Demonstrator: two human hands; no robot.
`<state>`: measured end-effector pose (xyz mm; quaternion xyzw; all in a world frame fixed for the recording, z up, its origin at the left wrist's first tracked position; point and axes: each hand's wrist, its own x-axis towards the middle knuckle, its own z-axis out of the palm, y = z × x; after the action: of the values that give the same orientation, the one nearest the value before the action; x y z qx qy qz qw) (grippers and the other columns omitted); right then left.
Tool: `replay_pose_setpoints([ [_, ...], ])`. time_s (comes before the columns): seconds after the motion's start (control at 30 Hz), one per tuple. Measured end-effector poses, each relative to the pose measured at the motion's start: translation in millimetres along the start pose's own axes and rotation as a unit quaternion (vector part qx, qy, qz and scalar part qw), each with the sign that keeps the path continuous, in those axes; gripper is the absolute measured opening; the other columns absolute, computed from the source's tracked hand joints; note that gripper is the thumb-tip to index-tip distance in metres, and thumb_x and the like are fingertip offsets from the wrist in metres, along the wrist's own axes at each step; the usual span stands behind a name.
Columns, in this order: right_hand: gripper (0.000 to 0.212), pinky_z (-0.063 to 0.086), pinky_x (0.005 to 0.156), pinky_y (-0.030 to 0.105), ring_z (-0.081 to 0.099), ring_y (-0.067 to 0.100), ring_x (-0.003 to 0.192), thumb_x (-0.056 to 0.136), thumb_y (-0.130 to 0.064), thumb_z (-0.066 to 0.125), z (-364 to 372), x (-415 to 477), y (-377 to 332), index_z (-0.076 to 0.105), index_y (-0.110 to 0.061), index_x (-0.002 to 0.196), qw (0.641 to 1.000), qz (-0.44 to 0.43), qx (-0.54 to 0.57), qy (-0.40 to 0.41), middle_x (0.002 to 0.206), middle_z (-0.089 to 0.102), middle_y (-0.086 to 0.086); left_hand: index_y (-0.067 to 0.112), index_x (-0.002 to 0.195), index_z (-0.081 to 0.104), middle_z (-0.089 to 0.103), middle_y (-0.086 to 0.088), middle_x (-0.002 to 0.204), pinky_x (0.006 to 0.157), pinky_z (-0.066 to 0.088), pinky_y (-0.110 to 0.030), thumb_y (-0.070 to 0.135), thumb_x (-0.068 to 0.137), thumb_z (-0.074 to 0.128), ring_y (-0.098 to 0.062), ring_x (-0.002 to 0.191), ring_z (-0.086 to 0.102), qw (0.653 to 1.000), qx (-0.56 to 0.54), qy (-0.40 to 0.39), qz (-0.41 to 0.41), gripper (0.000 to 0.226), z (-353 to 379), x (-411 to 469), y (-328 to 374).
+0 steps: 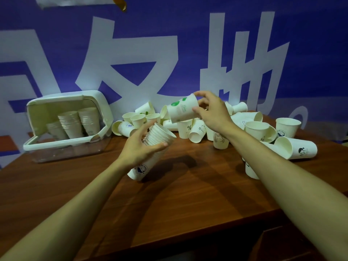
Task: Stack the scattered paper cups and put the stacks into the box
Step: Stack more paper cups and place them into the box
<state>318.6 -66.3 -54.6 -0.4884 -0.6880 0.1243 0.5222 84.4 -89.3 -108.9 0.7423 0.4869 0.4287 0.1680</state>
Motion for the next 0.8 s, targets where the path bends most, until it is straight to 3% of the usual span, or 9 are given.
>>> replay_pose_setpoints([
  [0.13, 0.039, 0.056, 0.083, 0.028, 0.063, 0.017, 0.098, 0.090, -0.010, 0.062, 13.7, -6.4, -8.2, 0.053, -0.017, 0.128, 0.992, -0.038, 0.016, -0.122, 0.098, 0.063, -0.002, 0.034, 0.139, 0.039, 0.053, 0.008, 0.119, 0.077, 0.040, -0.015, 0.040, 0.070, 0.080, -0.012, 0.109, 0.052, 1.000, -0.011, 0.025, 0.011, 0.080, 0.0, -0.7, 1.1],
  [0.27, 0.035, 0.057, 0.072, 0.025, 0.063, 0.010, 0.088, 0.092, -0.007, 0.060, 19.9, -11.3, -10.0, 0.061, -0.016, 0.126, 0.970, -0.069, 0.018, -0.233, 0.099, 0.064, -0.003, 0.039, 0.143, 0.032, 0.056, 0.000, 0.127, 0.084, 0.042, -0.022, 0.044, 0.067, 0.081, -0.012, 0.112, 0.053, 1.000, 0.007, -0.004, 0.012, 0.091, 3.9, -4.4, 0.3],
  [0.37, 0.035, 0.058, 0.077, 0.025, 0.063, 0.012, 0.102, 0.096, -0.009, 0.054, 18.4, -13.9, -11.6, 0.061, -0.022, 0.128, 0.949, -0.049, 0.026, -0.311, 0.111, 0.064, -0.004, 0.037, 0.144, 0.033, 0.049, 0.005, 0.139, 0.091, 0.038, -0.026, 0.041, 0.073, 0.078, -0.011, 0.120, 0.048, 1.000, 0.004, -0.004, 0.027, 0.084, 11.5, -4.5, 4.9],
  [0.47, 0.029, 0.054, 0.079, 0.023, 0.061, 0.013, 0.105, 0.097, -0.019, 0.053, -1.4, -12.8, -7.7, 0.063, -0.024, 0.125, 0.959, -0.045, -0.043, -0.276, 0.116, 0.064, -0.004, 0.036, 0.147, 0.031, 0.043, 0.015, 0.138, 0.096, 0.035, -0.025, 0.043, 0.080, 0.073, -0.004, 0.123, 0.040, 0.998, 0.007, -0.031, 0.057, 0.079, 22.3, -2.8, 11.5],
  [0.57, 0.026, 0.045, 0.072, 0.019, 0.060, 0.014, 0.094, 0.096, -0.031, 0.053, -34.5, -11.4, 10.0, 0.069, -0.017, 0.111, 0.958, 0.002, -0.177, -0.224, 0.110, 0.067, 0.000, 0.041, 0.143, 0.034, 0.043, 0.007, 0.145, 0.103, 0.037, -0.033, 0.050, 0.078, 0.069, -0.010, 0.128, 0.040, 0.995, 0.027, -0.059, 0.075, 0.074, 36.6, 2.9, 18.1],
  [0.7, 0.042, 0.044, 0.066, 0.028, 0.056, 0.014, 0.073, 0.094, -0.052, 0.047, -83.8, -20.6, 34.7, 0.062, -0.015, 0.083, 0.886, 0.111, -0.396, -0.213, 0.083, 0.063, 0.002, 0.042, 0.139, 0.035, 0.045, -0.002, 0.141, 0.101, 0.038, -0.036, 0.052, 0.076, 0.071, -0.019, 0.127, 0.042, 0.993, 0.069, -0.058, 0.080, 0.073, 56.7, 10.4, 28.5],
  [0.77, 0.056, 0.045, 0.076, 0.031, 0.054, 0.016, 0.083, 0.086, -0.070, 0.043, -99.8, -28.1, 42.0, 0.058, -0.016, 0.084, 0.838, 0.159, -0.452, -0.261, 0.090, 0.057, -0.001, 0.042, 0.138, 0.036, 0.044, -0.002, 0.141, 0.099, 0.038, -0.035, 0.051, 0.076, 0.071, -0.020, 0.127, 0.042, 0.992, 0.079, -0.053, 0.081, 0.073, 63.8, 12.9, 31.6],
  [0.8, 0.069, 0.044, 0.084, 0.034, 0.053, 0.019, 0.092, 0.077, -0.081, 0.042, -104.2, -31.2, 44.0, 0.059, -0.017, 0.095, 0.820, 0.188, -0.452, -0.297, 0.102, 0.057, 0.000, 0.042, 0.138, 0.036, 0.044, -0.003, 0.141, 0.098, 0.039, -0.036, 0.052, 0.075, 0.071, -0.021, 0.127, 0.042, 0.992, 0.080, -0.052, 0.081, 0.073, 66.5, 13.8, 32.6],
])
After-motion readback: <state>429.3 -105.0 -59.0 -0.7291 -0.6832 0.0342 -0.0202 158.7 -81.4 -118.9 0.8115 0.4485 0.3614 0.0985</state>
